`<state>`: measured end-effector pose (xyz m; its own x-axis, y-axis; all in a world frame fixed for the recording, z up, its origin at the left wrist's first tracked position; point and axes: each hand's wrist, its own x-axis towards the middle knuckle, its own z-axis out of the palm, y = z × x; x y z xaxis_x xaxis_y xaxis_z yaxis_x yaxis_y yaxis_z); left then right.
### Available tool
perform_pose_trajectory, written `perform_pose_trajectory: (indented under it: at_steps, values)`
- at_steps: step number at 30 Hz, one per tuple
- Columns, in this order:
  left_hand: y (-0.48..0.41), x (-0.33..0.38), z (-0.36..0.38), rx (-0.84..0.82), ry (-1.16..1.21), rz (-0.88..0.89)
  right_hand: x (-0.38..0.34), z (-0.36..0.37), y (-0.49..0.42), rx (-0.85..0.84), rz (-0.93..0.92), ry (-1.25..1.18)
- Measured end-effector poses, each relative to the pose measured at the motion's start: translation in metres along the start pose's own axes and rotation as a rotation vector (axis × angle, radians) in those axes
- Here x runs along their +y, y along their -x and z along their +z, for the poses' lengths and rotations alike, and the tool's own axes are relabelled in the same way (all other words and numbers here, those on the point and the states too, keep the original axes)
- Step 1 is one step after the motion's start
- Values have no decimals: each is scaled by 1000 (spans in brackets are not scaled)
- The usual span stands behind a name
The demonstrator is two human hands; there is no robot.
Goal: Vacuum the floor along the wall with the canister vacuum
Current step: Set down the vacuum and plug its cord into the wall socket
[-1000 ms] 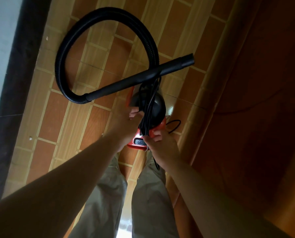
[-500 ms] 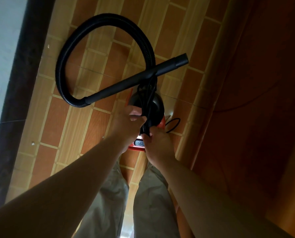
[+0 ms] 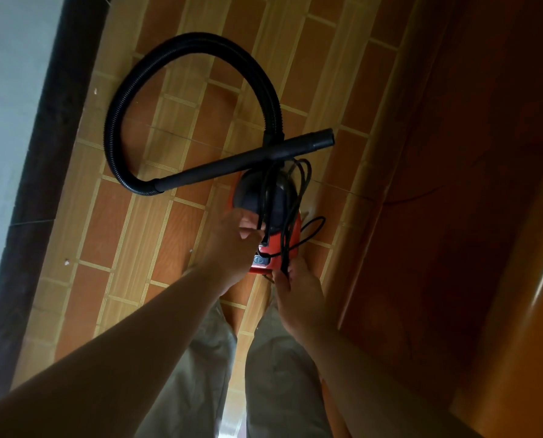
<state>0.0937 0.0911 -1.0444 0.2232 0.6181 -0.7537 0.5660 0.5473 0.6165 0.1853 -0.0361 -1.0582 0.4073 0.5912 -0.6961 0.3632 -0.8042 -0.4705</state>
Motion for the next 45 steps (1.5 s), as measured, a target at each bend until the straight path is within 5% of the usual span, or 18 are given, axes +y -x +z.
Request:
perform_pose_trajectory:
  at_steps: [7,14,23,33,45]
  values:
    - [22,4,0,-123,-127,52,5,-29,18,-32,59,-80]
    - [41,15,0,-95,-117,89,1,-41,26,54,141,-125]
    - [67,49,-10,-88,-79,162,-22,-68,17,-131,240,-174]
    - [57,57,-15,-85,-181,226,-11,-92,33,-117,391,-264]
    - [51,30,-25,-157,-80,94,1,-61,25,-90,447,-255]
